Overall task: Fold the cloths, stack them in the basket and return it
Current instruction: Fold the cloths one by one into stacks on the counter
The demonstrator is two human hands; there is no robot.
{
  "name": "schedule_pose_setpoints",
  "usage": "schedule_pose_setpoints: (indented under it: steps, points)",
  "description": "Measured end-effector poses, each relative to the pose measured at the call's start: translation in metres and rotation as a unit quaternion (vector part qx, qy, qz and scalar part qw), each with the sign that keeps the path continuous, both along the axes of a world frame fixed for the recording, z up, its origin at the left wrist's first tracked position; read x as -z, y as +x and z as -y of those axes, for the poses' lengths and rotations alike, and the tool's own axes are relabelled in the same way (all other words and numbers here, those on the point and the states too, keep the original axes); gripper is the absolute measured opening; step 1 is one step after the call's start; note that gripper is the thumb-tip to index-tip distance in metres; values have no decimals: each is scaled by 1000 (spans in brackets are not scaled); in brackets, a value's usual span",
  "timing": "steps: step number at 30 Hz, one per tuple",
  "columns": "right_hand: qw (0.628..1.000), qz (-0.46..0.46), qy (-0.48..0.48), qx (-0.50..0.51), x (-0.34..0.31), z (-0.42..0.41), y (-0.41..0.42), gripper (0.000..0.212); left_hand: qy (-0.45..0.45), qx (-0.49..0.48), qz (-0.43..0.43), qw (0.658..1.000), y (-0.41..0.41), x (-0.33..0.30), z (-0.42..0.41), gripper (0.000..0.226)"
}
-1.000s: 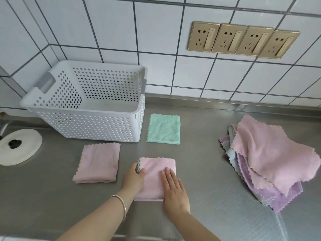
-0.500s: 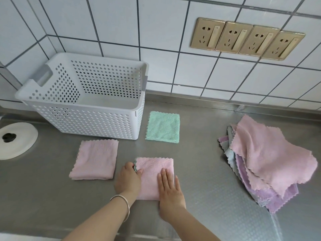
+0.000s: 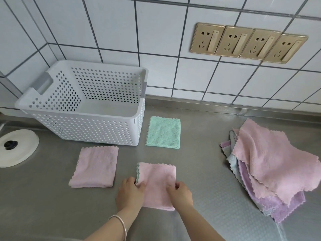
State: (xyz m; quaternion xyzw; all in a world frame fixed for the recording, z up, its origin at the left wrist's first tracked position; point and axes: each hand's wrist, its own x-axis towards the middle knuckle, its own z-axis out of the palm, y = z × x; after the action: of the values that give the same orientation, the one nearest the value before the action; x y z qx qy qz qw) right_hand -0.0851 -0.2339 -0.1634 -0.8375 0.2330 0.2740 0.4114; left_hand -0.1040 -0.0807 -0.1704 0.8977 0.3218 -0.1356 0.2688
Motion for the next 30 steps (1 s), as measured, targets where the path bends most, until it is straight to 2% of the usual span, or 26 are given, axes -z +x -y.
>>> schedule_pose_setpoints:
  steps: [3,8,11,17,23,27,30]
  points:
    - [999,22,38,28,-10,8,16,13,-83,-30,46,995,20,-14,5,23]
    - [989,89,84,77,-35,15,80,15,-143,-28,155,977,81,-42,14,28]
    - [984,106,107,98,-42,17,124,26,-139,-7,172,975,121,-50,20,30]
    - [985,81,112,105,-24,12,189,38,-100,-19,169,980,183,-34,23,29]
    - [991,63,73,90,-2,3,207,32,-90,-56,129,986,203,-9,20,32]
    - [992,59,49,104,-1,-5,208,31,-54,-35,118,991,205,-2,20,33]
    - [988,89,67,105,-9,-3,202,38,-26,-8,105,994,201,-7,19,48]
